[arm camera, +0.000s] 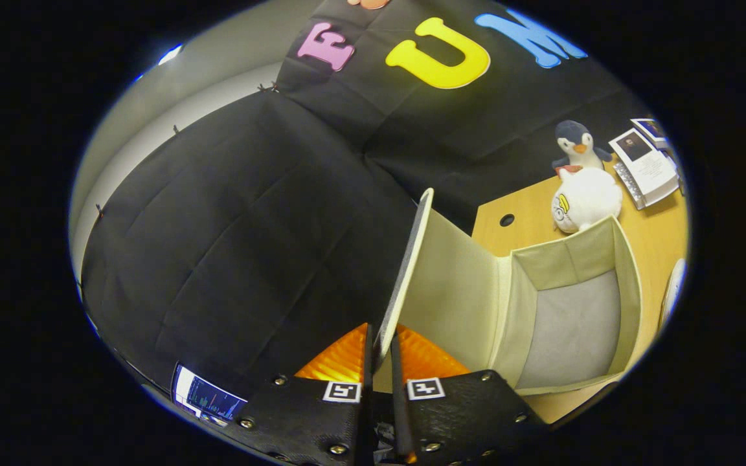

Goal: Open the storage box then place both shoes into the box .Put the left shoe in first, then the right shoe, with the right side of both shoes facing outward in a uniform manner.

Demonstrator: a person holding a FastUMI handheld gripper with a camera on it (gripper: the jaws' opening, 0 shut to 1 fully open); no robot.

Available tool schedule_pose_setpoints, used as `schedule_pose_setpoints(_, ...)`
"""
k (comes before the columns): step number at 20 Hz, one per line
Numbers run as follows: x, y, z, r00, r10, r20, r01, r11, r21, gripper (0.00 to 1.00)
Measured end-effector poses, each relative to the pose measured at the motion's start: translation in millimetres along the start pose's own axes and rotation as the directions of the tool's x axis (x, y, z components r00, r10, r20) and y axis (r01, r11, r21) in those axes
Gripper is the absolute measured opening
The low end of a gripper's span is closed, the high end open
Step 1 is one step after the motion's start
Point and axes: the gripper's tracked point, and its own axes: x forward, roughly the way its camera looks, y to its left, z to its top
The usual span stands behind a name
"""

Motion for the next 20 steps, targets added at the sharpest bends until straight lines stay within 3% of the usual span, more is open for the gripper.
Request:
schedule_pose_setpoints(4, 4.4, 1.2, 8.8, 0.997, -0.055, 0.055, 0.063, 0.986, -0.153, 0.99)
schedule_pose_setpoints(11, -48.6, -52.6, 38.4, 0.957, -0.220, 0.191, 0.261, 0.937, -0.230, 0.97)
schedule_pose_setpoints(16, -108.0, -108.6, 59.2, 0.890, -0.358, 0.283, 0.424, 0.878, -0.224, 0.97)
schedule_pose_setpoints(20, -148.2, -142.2, 70.0, 0.841, -0.429, 0.329, 0.502, 0.845, -0.182, 0.97)
